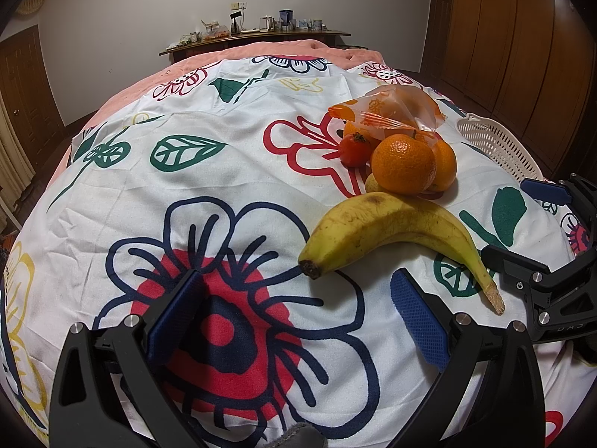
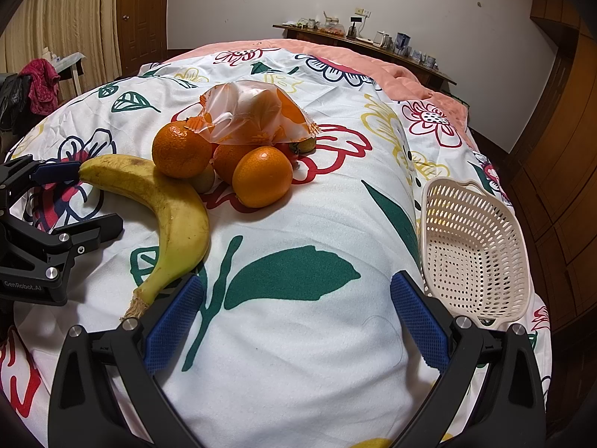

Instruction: Organize fruits

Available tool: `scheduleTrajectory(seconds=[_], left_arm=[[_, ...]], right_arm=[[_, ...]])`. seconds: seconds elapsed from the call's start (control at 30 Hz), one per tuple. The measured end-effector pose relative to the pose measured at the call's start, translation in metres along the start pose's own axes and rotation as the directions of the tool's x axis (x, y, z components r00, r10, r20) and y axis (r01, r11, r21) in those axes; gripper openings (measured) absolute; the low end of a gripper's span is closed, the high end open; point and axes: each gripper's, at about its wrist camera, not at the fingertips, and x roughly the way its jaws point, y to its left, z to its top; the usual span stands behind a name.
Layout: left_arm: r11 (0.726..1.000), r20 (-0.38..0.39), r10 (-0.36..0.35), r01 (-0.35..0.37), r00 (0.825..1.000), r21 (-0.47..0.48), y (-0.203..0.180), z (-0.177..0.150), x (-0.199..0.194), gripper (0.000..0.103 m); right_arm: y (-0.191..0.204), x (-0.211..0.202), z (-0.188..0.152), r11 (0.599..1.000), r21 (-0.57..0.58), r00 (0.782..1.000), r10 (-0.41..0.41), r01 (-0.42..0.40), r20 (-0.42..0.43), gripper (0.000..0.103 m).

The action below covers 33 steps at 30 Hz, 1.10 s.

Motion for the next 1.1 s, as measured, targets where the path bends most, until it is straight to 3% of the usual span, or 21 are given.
scheduleTrajectory(seconds=[0.9, 1.1], left_arm=[[1.000, 0.000, -0.001, 0.001, 1.000, -0.001, 0.0000, 0.0000, 0.0000, 0.101], [1.000, 0.000, -0.001, 0.001, 1.000, -0.001, 0.0000, 0.0000, 0.0000, 0.101]], right_arm=[[0.0000, -0.0001, -0.0012, 1.000, 0.001, 1.000, 0.001, -0.001, 0.001, 0.098], [-0.0035, -0.0001, 0.0035, 1.000, -0.001, 0.999, 0.030, -0.030, -0.034, 0.098]])
